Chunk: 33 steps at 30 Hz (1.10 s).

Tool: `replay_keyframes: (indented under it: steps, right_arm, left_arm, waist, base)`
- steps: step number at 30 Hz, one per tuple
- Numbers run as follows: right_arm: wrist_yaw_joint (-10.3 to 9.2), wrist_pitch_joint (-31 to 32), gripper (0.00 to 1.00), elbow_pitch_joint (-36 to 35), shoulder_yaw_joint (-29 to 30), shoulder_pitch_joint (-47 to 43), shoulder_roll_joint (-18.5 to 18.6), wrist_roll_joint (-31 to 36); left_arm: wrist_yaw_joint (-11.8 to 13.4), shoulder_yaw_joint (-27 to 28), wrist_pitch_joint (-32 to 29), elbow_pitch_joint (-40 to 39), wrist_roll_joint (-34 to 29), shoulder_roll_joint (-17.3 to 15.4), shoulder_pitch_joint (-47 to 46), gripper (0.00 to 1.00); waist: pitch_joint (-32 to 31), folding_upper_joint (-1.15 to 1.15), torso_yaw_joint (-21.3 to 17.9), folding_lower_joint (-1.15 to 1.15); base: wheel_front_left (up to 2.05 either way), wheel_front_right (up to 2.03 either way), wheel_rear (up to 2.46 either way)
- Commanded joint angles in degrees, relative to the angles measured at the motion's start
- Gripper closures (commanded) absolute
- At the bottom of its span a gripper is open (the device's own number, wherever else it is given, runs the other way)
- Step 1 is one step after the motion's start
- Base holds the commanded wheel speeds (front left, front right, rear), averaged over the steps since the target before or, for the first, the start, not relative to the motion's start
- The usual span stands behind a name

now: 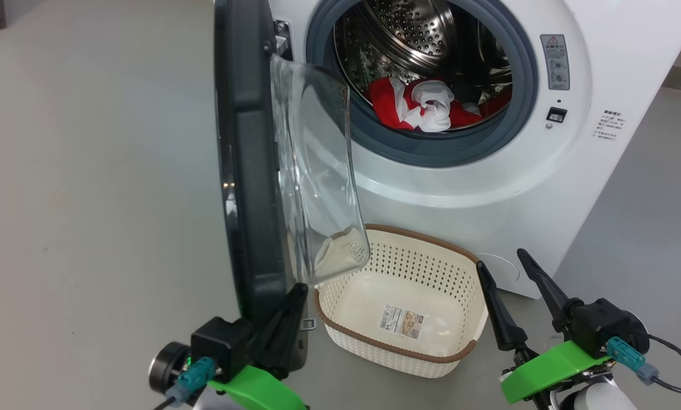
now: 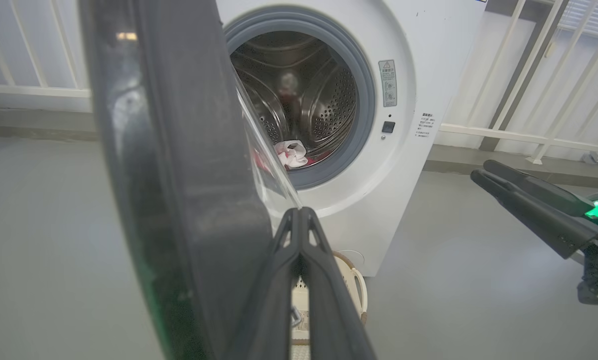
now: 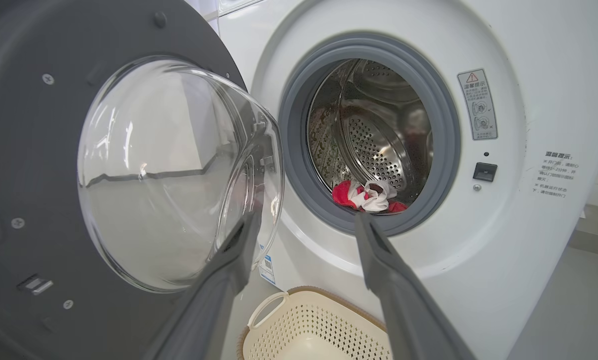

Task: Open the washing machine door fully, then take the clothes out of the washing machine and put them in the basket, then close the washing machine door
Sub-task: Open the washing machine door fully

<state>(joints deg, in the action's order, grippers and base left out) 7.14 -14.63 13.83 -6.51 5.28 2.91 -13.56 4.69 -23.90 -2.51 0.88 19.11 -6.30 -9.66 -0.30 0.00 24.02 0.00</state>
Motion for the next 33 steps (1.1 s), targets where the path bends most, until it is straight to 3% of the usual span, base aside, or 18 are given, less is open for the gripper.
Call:
replay_keyframes:
  steps: [1, 14, 33]
  right_arm:
    - [0.35, -0.4, 0.00, -1.2, -1.5, 1.5, 0.0, -0.2]
    - [0.35, -0.4, 0.00, -1.0, -2.0, 1.2, 0.0, -0.3]
    - [0.35, -0.4, 0.00, -1.3, -1.5, 1.4, 0.0, 0.7]
  left_arm:
    - [1.4, 3.5, -0.3, -0.8, 0.3, -1.7, -0.6, 1.00]
    - [4.0, 8.2, 1.8, 0.4, 0.5, -5.4, 1.0, 1.00]
    - [8.9, 14.8, 6.8, 3.1, 1.6, -7.1, 0.7, 1.00]
  waist:
    - [-0.2, 0.00, 0.2, 0.00]
    - [-0.3, 0.00, 0.4, 0.00]
    - [0.3, 0.00, 0.3, 0.00]
  base:
    - [0.00, 0.00, 0.00]
    - [0.00, 0.00, 0.00]
    - [0.00, 0.00, 0.00]
